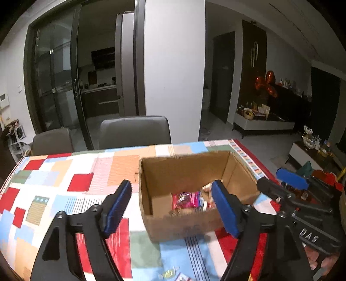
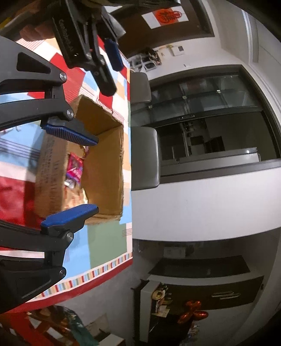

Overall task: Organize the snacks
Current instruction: 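Carry both candies over the box and open both tools to drop them, then move the left tool to the clear cake packet while the right tool approaches the yellow packet, then grasp the clear cake packet with the left tool while the right tool grasps the yellow cartoon packet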

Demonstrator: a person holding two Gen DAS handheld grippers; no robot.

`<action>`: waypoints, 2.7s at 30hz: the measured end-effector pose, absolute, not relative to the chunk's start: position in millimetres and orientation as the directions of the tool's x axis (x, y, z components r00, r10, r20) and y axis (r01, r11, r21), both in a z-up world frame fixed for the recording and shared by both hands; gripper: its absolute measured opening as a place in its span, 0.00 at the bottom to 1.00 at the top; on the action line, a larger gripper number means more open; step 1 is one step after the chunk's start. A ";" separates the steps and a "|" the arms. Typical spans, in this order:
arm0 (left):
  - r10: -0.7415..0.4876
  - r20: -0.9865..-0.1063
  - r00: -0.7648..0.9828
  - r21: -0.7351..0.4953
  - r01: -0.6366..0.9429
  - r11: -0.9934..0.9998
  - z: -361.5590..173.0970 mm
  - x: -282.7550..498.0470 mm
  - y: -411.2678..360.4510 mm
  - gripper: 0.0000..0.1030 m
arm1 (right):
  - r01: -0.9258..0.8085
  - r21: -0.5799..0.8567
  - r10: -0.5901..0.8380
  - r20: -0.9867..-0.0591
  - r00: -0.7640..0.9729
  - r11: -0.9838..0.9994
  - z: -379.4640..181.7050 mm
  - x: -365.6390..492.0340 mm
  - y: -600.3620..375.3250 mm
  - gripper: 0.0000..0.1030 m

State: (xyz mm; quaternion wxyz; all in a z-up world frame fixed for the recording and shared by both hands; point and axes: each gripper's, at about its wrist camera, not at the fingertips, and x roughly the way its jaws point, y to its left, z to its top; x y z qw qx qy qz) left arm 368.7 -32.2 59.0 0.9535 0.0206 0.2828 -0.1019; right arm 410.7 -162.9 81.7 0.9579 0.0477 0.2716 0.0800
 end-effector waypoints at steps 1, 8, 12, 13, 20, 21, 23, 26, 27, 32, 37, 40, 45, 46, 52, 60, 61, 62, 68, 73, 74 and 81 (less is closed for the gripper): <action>-0.185 -0.548 0.816 -0.012 0.213 0.977 57.2 361.8 -32.5 0.78 | -0.125 0.145 0.182 -0.515 0.838 0.982 81.1 406.8 -165.3 0.55; -0.202 -0.559 0.804 0.006 0.248 0.969 46.8 318.8 -38.3 0.94 | -0.120 0.162 0.189 -0.538 0.821 0.980 71.0 368.2 -173.2 0.55; -0.226 -0.556 0.800 0.012 0.280 0.960 39.0 294.8 -42.6 0.97 | -0.124 0.159 0.192 -0.550 0.813 0.980 63.1 345.4 -175.1 0.55; -0.231 -0.556 0.799 0.019 0.290 0.957 35.3 287.3 -44.5 0.97 | -0.127 0.158 0.194 -0.554 0.809 0.979 60.7 339.0 -175.2 0.55; -0.262 -0.518 0.814 0.076 0.349 0.934 22.1 250.7 -53.3 0.96 | -0.132 0.145 0.193 -0.581 0.791 0.980 41.4 307.9 -176.4 0.55; -0.266 -0.516 0.814 0.085 0.357 0.930 19.5 246.7 -54.5 0.95 | -0.134 0.149 0.197 -0.587 0.786 0.980 36.9 303.3 -177.5 0.55; -0.266 -0.515 0.815 0.106 0.368 0.924 13.9 239.8 -57.5 0.92 | -0.139 0.144 0.198 -0.597 0.777 0.980 28.0 295.0 -178.1 0.55; -0.278 -0.532 0.799 0.121 0.397 0.910 3.8 232.4 -63.1 0.89 | -0.147 0.133 0.198 -0.613 0.765 0.980 16.2 287.1 -178.2 0.55; -0.289 -0.542 0.789 0.119 0.413 0.903 -0.7 230.3 -65.0 0.86 | -0.149 0.132 0.200 -0.620 0.758 0.980 12.0 285.2 -178.1 0.55; -0.326 -0.594 0.735 0.101 0.470 0.877 -19.7 228.0 -70.0 0.81 | -0.171 0.130 0.214 -0.654 0.726 0.977 -6.4 279.0 -178.0 0.55; -0.356 -0.657 0.664 0.068 0.523 0.849 -43.8 232.0 -76.5 0.77 | -0.177 0.133 0.219 -0.690 0.690 0.975 -25.3 275.8 -178.8 0.55; -0.363 -0.686 0.631 0.057 0.544 0.837 -59.1 234.8 -80.0 0.76 | -0.171 0.130 0.212 -0.713 0.669 0.977 -37.6 276.9 -179.8 0.55; -0.369 -0.734 0.570 0.040 0.579 0.814 -84.7 238.9 -84.9 0.74 | -0.165 0.117 0.196 -0.746 0.636 0.979 -56.8 280.9 -181.3 0.55; -0.370 -0.742 0.559 0.040 0.588 0.808 -89.5 239.9 -86.0 0.74 | -0.169 0.116 0.198 -0.751 0.630 0.979 -60.3 281.7 -181.2 0.55; -0.376 -0.788 0.488 0.017 0.627 0.779 -115.5 251.2 -91.6 0.71 | -0.169 0.103 0.185 -0.786 0.590 0.980 -79.4 289.9 -179.5 0.54; -0.375 -0.814 0.444 -0.002 0.643 0.766 -133.4 263.7 -96.3 0.70 | -0.170 0.110 0.187 -0.809 0.557 0.979 -94.5 302.3 -177.3 0.54; -0.374 -0.817 0.440 -0.009 0.638 0.770 -136.1 265.5 -96.5 0.70 | -0.169 0.114 0.189 -0.812 0.552 0.979 -96.7 304.4 -177.4 0.53; -0.376 -0.818 0.435 -0.016 0.636 0.771 -137.2 266.9 -96.5 0.70 | -0.167 0.119 0.192 -0.818 0.543 0.979 -99.2 306.8 -177.6 0.49; -0.381 -0.806 0.454 -0.012 0.630 0.776 -141.8 266.4 -99.4 0.60 | -0.171 0.125 0.200 -0.815 0.543 0.977 -101.2 312.0 -176.2 0.49; -0.394 -0.793 0.465 -0.038 0.607 0.793 -139.4 268.0 -95.1 0.37 | -0.174 0.120 0.198 -0.811 0.551 0.977 -101.9 316.1 -172.3 0.49; -0.401 -0.790 0.464 -0.053 0.600 0.799 -139.3 269.1 -93.4 0.37 | -0.175 0.119 0.198 -0.810 0.552 0.977 -102.3 317.3 -171.6 0.49; -0.421 -0.788 0.449 -0.134 0.542 0.829 -137.0 272.8 -83.6 0.35 | -0.178 0.098 0.184 -0.803 0.568 0.979 -103.1 316.8 -167.1 0.39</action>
